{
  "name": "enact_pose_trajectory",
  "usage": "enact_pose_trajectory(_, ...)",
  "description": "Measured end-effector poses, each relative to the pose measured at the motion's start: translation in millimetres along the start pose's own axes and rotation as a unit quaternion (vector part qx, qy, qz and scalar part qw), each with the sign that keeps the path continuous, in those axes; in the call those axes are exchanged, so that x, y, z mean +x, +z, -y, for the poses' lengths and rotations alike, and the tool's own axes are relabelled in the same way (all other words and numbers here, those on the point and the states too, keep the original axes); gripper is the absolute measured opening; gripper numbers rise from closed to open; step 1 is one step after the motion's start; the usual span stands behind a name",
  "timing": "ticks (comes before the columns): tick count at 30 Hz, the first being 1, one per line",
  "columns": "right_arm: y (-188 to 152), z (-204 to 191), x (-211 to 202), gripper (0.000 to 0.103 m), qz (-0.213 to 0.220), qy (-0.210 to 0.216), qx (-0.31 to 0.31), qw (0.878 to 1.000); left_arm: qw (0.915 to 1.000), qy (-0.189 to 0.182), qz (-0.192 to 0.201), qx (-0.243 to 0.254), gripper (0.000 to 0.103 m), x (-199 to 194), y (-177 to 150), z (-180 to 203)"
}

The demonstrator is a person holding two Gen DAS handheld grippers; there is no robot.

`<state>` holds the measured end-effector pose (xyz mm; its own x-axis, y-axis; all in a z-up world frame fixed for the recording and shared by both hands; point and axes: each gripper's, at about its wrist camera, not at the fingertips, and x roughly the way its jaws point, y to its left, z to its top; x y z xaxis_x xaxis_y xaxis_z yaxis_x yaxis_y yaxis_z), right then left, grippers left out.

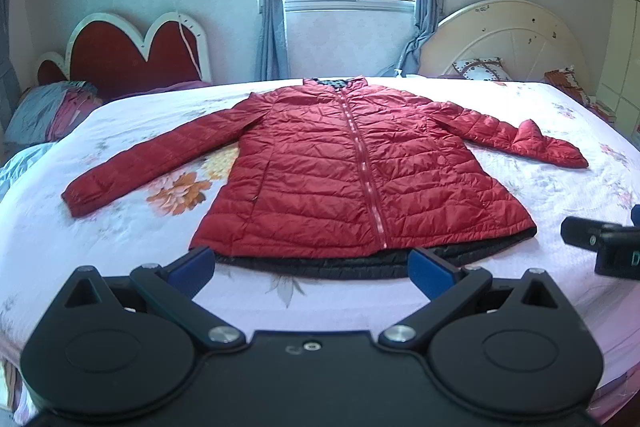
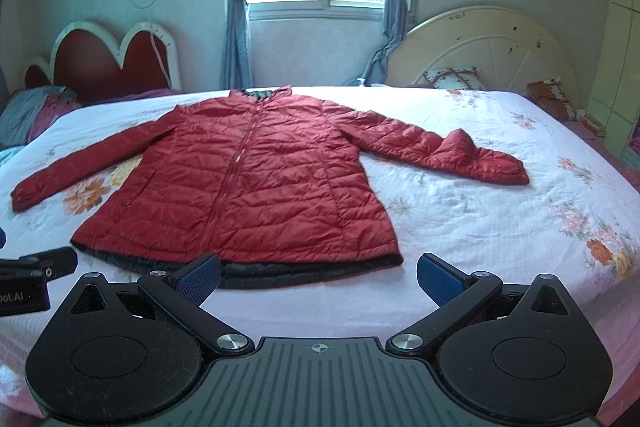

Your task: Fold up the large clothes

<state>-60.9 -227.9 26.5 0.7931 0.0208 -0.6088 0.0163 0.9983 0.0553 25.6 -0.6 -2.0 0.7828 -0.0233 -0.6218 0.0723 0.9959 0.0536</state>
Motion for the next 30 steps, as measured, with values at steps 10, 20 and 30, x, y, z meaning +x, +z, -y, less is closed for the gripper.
enact_pose_trajectory(10, 28.0, 35.0, 55.1, 0.103, -0.003, -0.016, 0.025, 1.0, 0.9999, -0.007, -0.012, 0.008, 0.103, 58.1, 30.7, 16.6)
enact_pose_trajectory(20, 77.9, 110.4, 150.8, 0.103, -0.004, -0.02, 0.077, 0.997, 0.9989, -0.038, -0.024, -0.012, 0.103, 146.9, 83.8, 54.8)
enact_pose_trajectory(30, 90.3, 246.8, 249.3, 0.103, -0.009, -0.058, 0.219, 0.974, 0.9975, -0.057, -0.04, 0.007, 0.103, 248.8, 116.7, 111.2)
